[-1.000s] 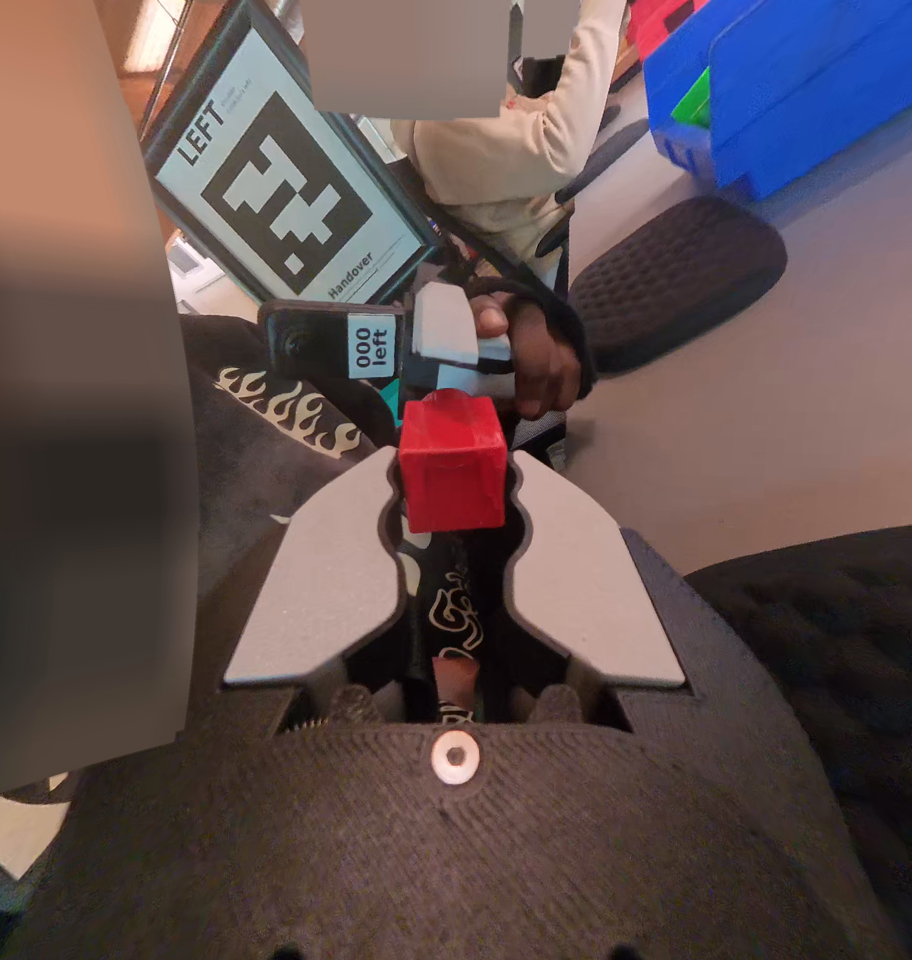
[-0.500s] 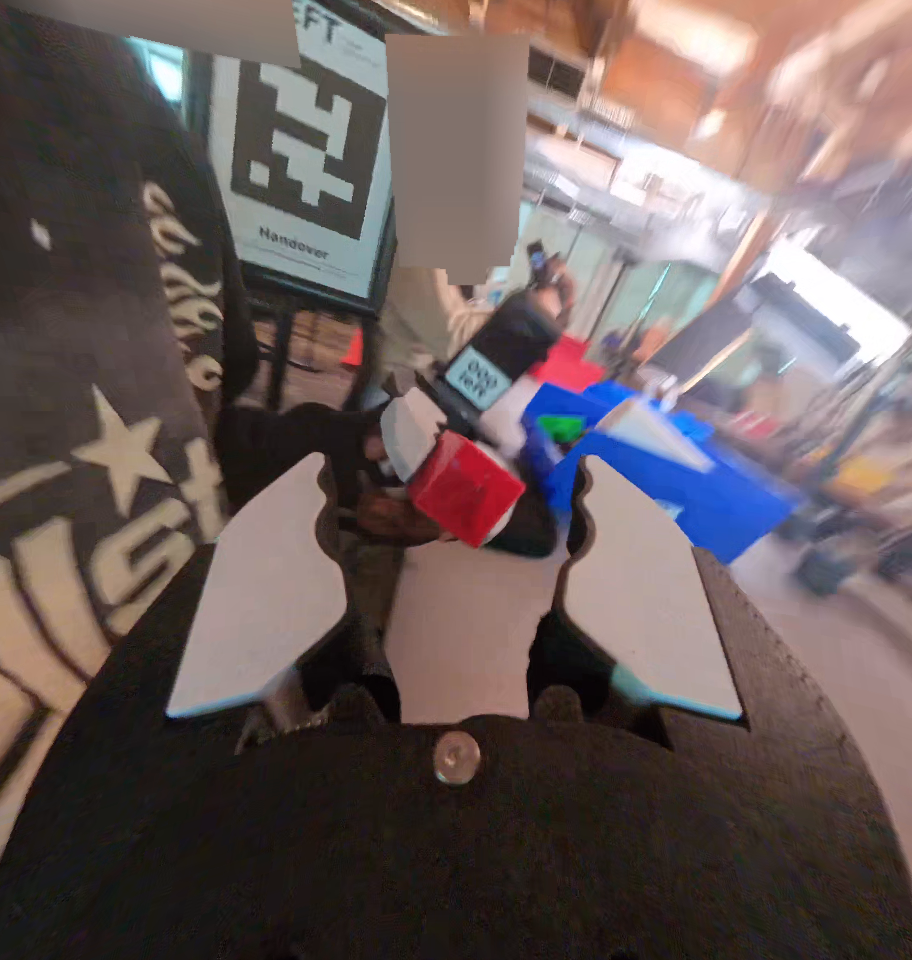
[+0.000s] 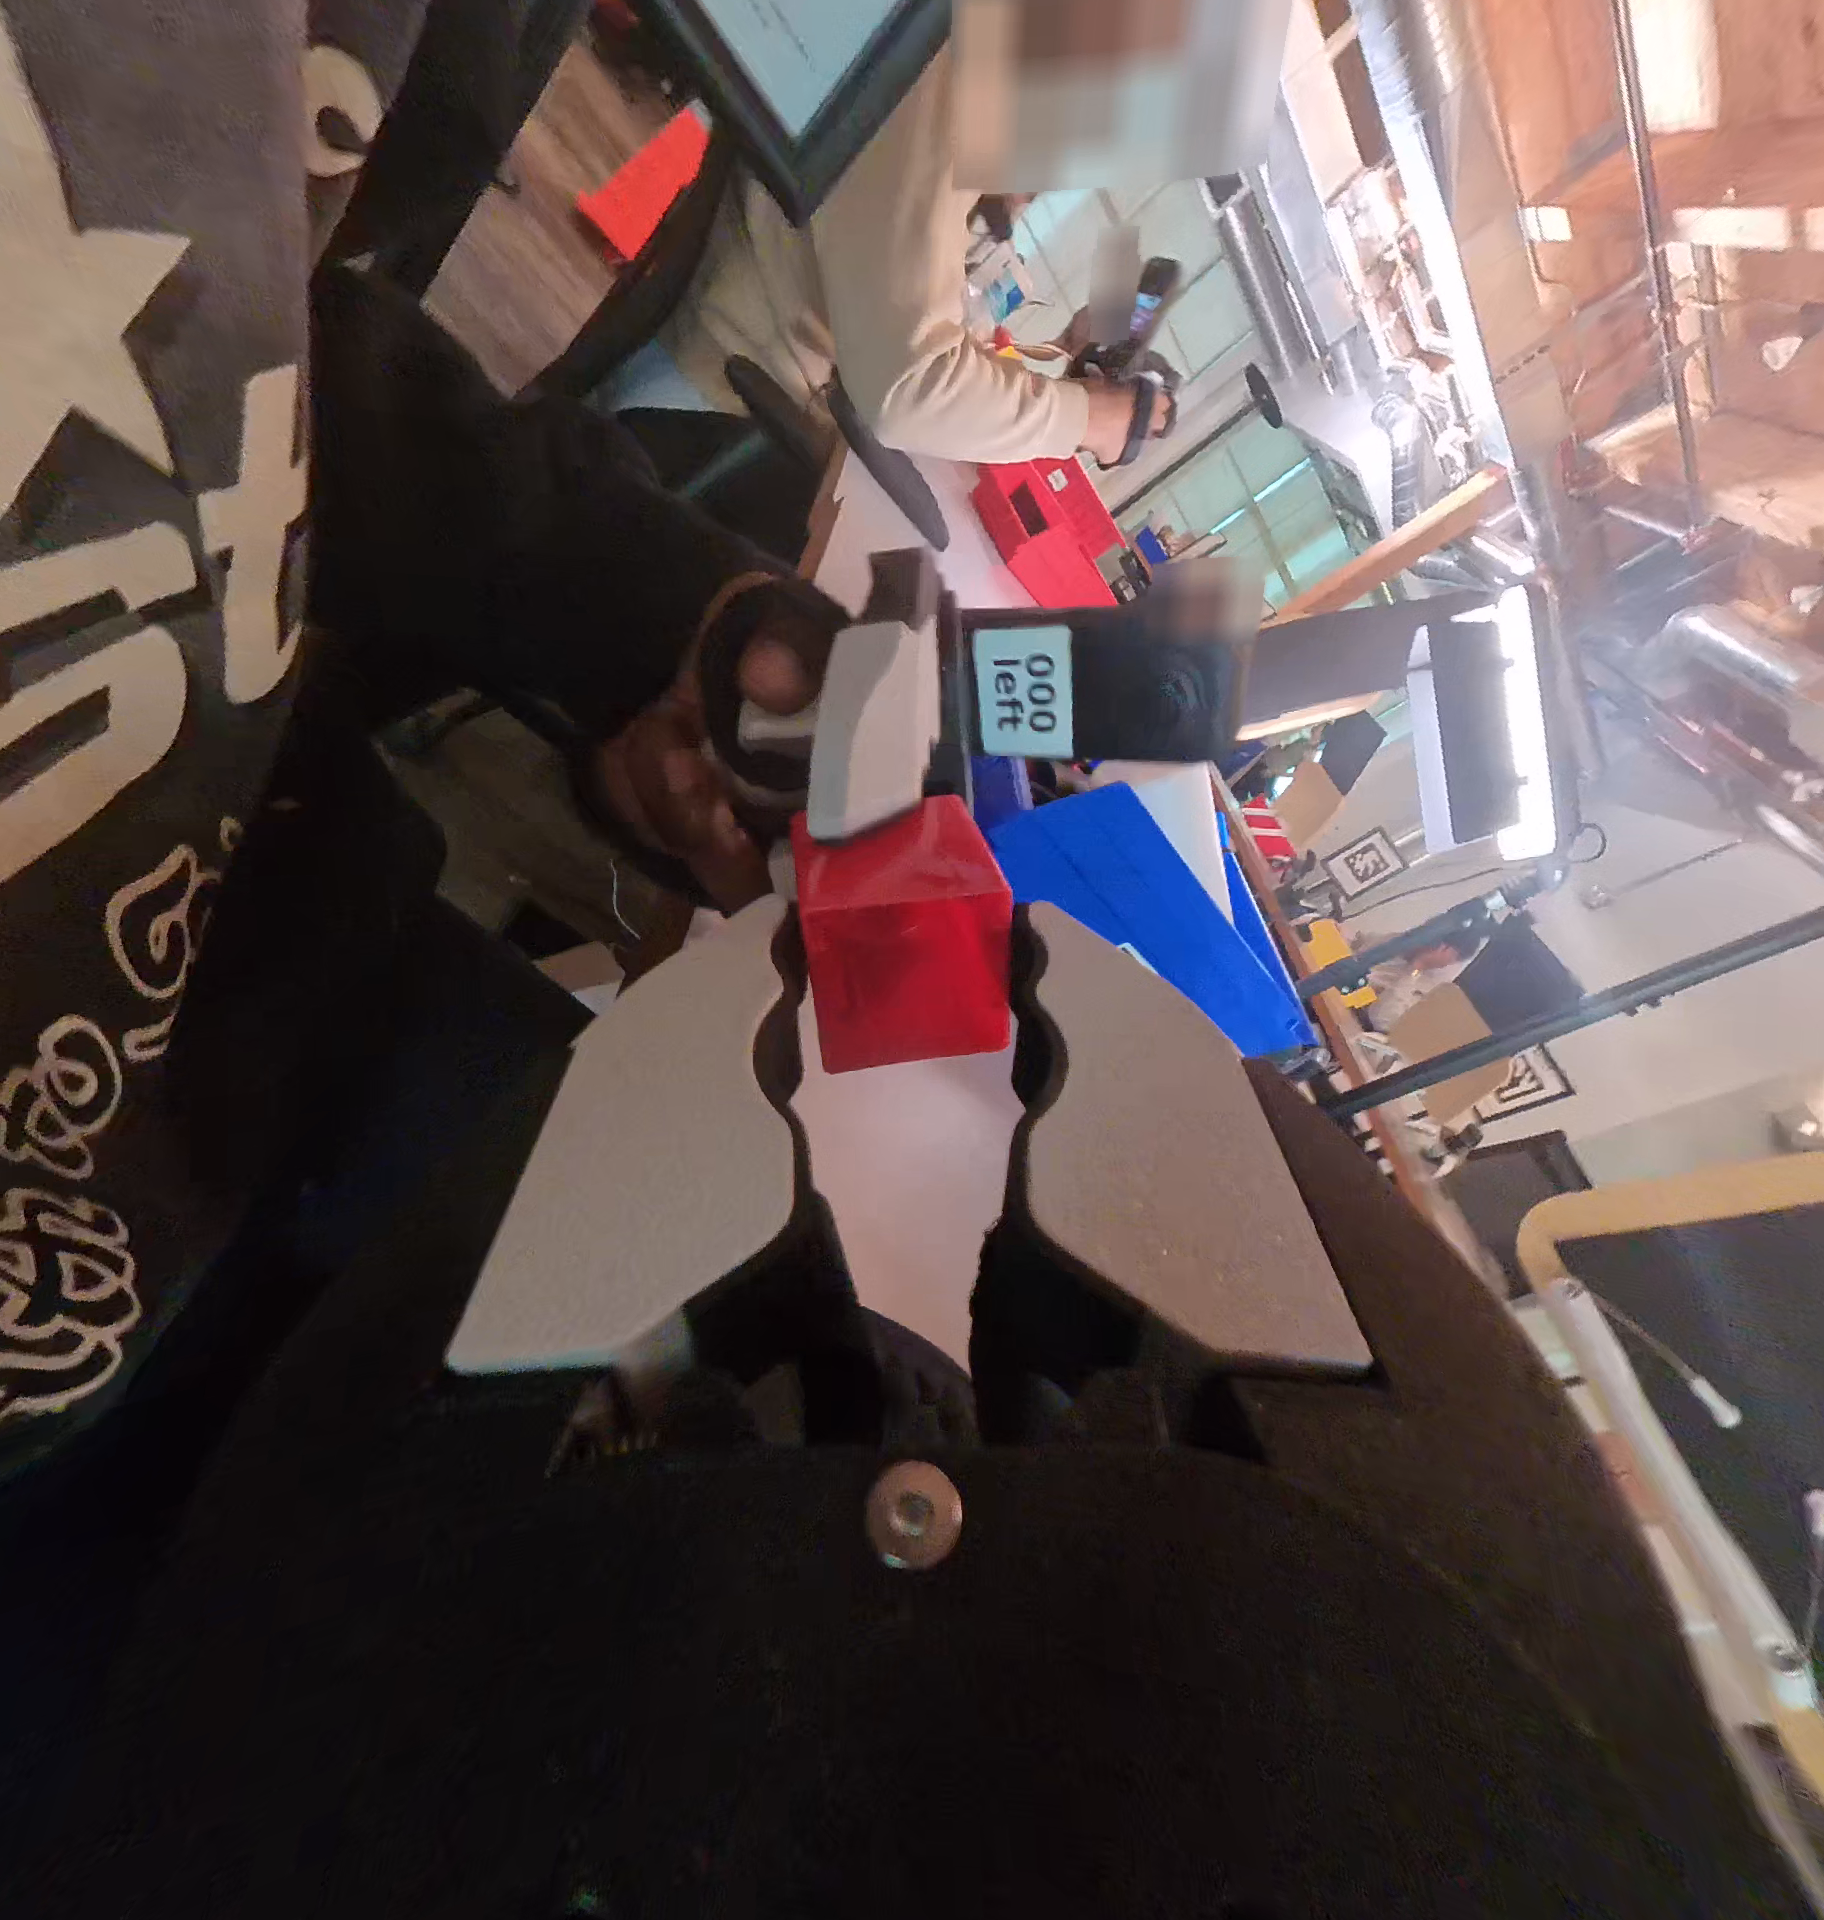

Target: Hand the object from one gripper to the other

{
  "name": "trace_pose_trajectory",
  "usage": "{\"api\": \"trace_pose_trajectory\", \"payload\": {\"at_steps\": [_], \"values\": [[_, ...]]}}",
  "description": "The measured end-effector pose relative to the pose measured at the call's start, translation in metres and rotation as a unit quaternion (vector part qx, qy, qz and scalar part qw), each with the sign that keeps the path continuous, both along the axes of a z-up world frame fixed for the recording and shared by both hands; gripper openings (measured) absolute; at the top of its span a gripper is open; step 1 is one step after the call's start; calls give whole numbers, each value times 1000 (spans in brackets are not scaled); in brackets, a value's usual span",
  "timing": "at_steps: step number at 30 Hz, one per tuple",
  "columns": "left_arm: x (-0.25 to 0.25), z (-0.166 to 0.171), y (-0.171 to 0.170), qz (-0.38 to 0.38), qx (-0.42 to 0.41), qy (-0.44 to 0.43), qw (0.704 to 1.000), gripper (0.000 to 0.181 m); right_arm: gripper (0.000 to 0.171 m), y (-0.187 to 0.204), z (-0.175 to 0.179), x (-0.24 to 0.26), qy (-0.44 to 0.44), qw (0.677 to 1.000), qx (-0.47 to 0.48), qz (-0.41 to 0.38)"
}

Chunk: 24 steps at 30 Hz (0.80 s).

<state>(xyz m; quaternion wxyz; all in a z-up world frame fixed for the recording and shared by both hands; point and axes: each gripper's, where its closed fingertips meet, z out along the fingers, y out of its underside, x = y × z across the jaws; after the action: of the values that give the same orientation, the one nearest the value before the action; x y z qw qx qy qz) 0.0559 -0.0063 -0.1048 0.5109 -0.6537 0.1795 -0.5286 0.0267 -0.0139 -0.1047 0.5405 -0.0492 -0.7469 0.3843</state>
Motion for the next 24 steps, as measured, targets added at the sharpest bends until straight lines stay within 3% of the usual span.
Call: {"api": "trace_pose_trajectory", "payload": {"at_steps": [3, 5, 9, 11, 14, 17, 22, 24], "values": [[-14, 16, 11, 113, 132, 48, 984, 75, 37, 8, 11, -1, -39, 994, -106, -3], [-28, 18, 18, 216, 236, 156, 934, 88, 37, 17, 22, -2, -88, 969, -230, 4], [-41, 20, 23, 327, 374, 360, 790, 87, 37, 28, 34, -1, -246, 851, -461, 44], [-37, 18, 24, 333, 408, 411, 744, 81, 37, 30, 30, -2, -313, 795, -517, 50], [-32, 16, 26, 335, 437, 465, 694, 73, 37, 24, 23, 0, -374, 745, -548, 68], [-23, 14, 23, 318, 455, 479, 680, 66, 37, 18, 13, 0, -409, 737, -535, 57], [-13, 9, 18, 283, 464, 478, 690, 37, 37, 6, 4, 3, -443, 734, -512, 58], [-13, 9, 17, 278, 457, 474, 699, 36, 37, 5, 5, 3, -445, 733, -511, 61]]}}
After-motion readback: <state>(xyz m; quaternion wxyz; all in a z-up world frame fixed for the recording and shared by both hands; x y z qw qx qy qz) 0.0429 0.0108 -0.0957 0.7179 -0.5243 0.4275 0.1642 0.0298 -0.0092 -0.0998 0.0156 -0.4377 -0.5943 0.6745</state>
